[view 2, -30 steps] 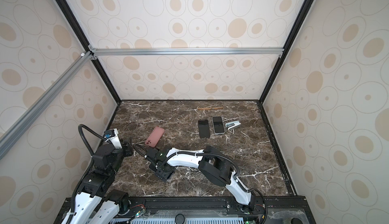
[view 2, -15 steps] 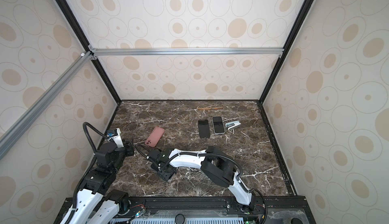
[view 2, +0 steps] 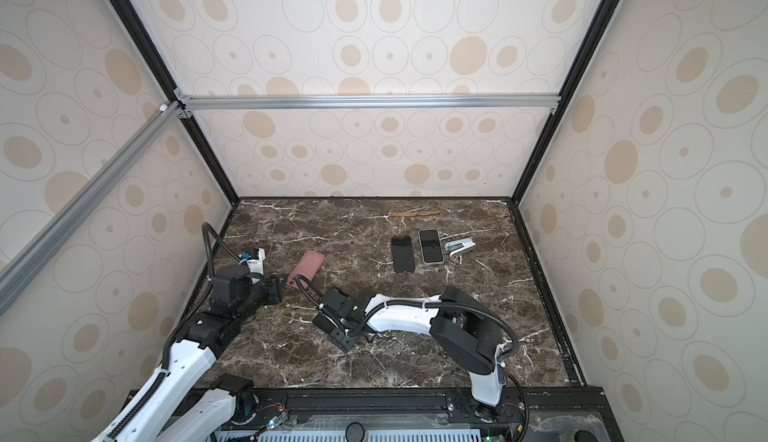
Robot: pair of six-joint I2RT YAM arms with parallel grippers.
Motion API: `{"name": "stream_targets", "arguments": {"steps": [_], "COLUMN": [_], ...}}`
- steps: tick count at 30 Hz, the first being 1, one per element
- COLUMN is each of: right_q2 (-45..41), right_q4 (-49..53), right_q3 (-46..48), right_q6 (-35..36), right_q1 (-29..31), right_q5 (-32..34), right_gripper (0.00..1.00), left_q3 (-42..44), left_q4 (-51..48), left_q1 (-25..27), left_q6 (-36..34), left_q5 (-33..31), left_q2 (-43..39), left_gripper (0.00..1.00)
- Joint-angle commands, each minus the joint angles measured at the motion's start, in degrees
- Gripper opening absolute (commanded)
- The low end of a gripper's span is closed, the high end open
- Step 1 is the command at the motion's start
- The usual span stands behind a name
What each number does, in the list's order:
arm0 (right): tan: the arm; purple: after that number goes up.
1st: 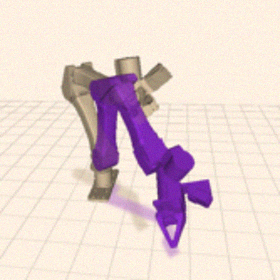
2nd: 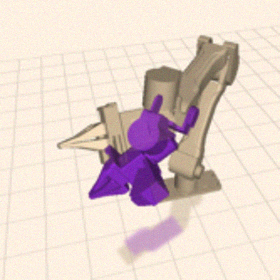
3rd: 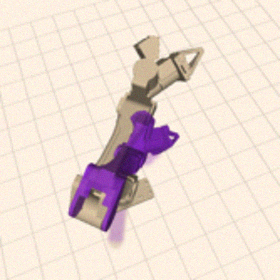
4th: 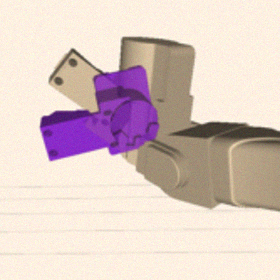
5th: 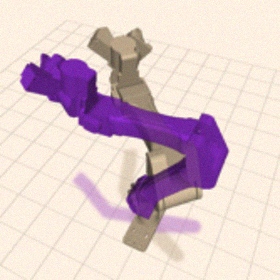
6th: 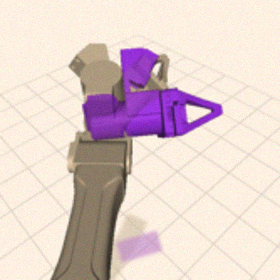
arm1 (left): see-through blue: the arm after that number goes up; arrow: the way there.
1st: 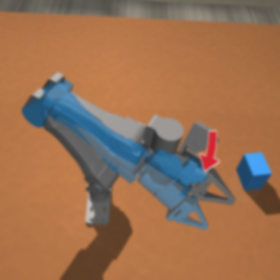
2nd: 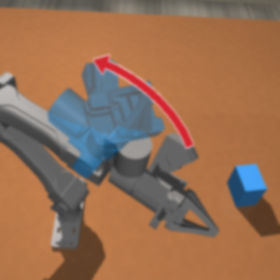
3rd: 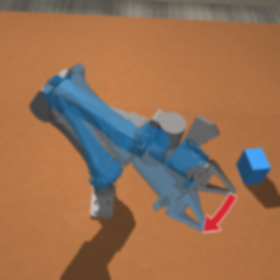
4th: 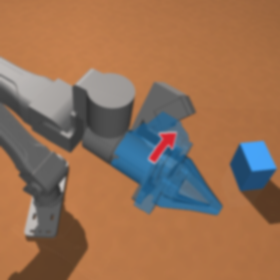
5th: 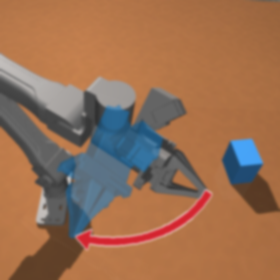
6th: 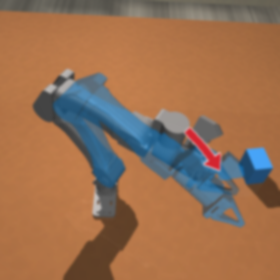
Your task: Put the phone into the phone case
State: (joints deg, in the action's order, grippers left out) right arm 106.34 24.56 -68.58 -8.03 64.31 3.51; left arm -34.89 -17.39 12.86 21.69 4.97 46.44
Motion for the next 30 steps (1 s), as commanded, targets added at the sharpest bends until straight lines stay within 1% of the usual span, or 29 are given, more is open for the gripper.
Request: {"name": "stream_targets", "arguments": {"steps": [1,3,5,7,10,12,15,17,19,21,24,27,30], "right_q2": [-2.4,-1.84,-1.04,0.05,2.38,3.73,6.3,8.07,9.75,10.9,11.77,11.39,10.11], "right_q4": [-6.6,-6.18,-5.44,-3.57,-0.55,0.67,2.71,3.83,5.51,6.83,8.61,9.21,8.5], "right_q3": [2.09,2.39,2.37,1.34,-1.09,-2.65,-5.5,-7.1,-9.08,-10.39,-11.31,-10.98,-10.53], "right_q6": [1.46,1.4,1.86,1.63,1.08,0.49,-0.05,-0.19,-0.22,-0.08,0.01,-0.14,-0.32], "right_q1": [-1.0,-1.56,-1.56,-1.61,-1.56,-1.6,-1.56,-1.56,-1.56,-1.63,-1.57,-1.57,-1.67], "right_q5": [-0.35,-1.47,-1.71,-1.38,-1.89,-2.58,-2.78,-2.45,-2.56,-2.98,-3.25,-2.82,-2.17], "right_gripper": [0.49,0.49,0.51,0.58,0.78,0.89,0.94,0.95,0.93,0.89,0.8,0.68,0.6], "left_q3": [-4.13,-5.19,-5.86,-5.9,-5.8,-5.35,-4.67,-4.57,-4.37,-4.24,-4.26,-4.3,-4.17], "left_q4": [-0.33,-1.42,-2.43,-3.06,-3.62,-3.79,-3.81,-4.14,-4.32,-4.37,-4.37,-4.0,-3.67], "left_q1": [-0.38,-0.38,-0.37,-0.38,-0.38,-0.38,-0.38,-0.37,-0.38,-0.37,-0.38,-0.38,-0.38], "left_q6": [1.67,2.28,2.64,2.82,2.45,2.15,2.25,2.22,2.14,1.73,1.34,1.33,1.75], "left_q5": [7.78,8.66,7.81,6.34,5.08,3.94,2.69,3.01,3.0,2.66,2.41,2.62,3.18], "left_q2": [2.51,4.12,4.45,3.86,2.1,1.23,0.76,0.76,0.56,0.25,0.04,-0.12,-0.12], "left_gripper": [0.46,0.46,0.46,0.46,0.47,0.47,0.47,0.47,0.47,0.48,0.47,0.47,0.48]}}
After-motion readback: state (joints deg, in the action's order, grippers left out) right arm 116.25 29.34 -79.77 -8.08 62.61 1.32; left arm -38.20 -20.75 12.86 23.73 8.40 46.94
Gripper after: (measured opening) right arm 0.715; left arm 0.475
